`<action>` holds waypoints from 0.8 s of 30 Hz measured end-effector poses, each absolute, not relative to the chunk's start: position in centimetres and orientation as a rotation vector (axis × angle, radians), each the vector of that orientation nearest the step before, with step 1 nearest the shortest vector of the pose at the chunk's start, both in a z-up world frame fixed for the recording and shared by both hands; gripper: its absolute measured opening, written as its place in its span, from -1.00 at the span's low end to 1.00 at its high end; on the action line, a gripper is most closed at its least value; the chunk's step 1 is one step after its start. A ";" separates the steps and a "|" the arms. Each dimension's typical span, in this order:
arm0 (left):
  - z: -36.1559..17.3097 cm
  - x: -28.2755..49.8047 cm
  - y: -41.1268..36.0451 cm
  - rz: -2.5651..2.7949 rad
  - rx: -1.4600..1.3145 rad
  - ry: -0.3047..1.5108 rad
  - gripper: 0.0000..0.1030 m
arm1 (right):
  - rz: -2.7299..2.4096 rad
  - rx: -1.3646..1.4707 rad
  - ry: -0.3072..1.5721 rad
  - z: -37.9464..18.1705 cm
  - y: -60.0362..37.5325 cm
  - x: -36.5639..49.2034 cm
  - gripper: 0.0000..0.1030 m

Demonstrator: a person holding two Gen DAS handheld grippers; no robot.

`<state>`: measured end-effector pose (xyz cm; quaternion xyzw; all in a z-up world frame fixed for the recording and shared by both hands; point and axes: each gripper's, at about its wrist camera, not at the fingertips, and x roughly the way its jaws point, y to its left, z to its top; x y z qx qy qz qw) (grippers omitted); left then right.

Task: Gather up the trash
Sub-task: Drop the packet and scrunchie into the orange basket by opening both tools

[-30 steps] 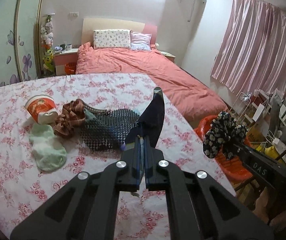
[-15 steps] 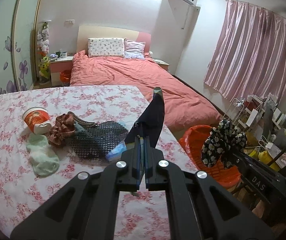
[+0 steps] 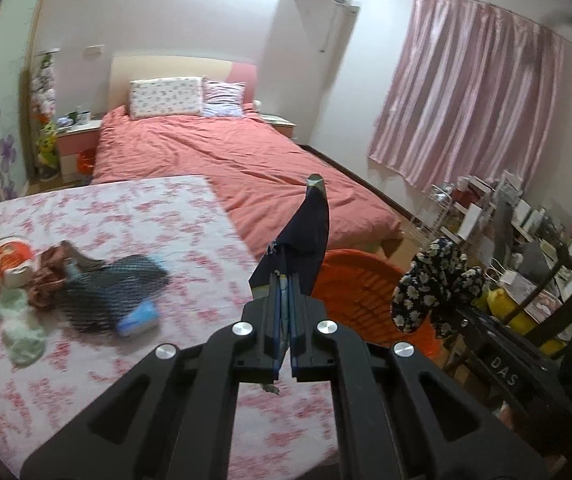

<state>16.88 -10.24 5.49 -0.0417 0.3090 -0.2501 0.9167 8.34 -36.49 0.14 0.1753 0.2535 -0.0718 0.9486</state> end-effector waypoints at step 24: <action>-2.3 24.4 -25.3 -0.680 -0.016 0.840 -0.66 | -0.291 0.519 0.586 -5.1 -45.6 12.0 -0.49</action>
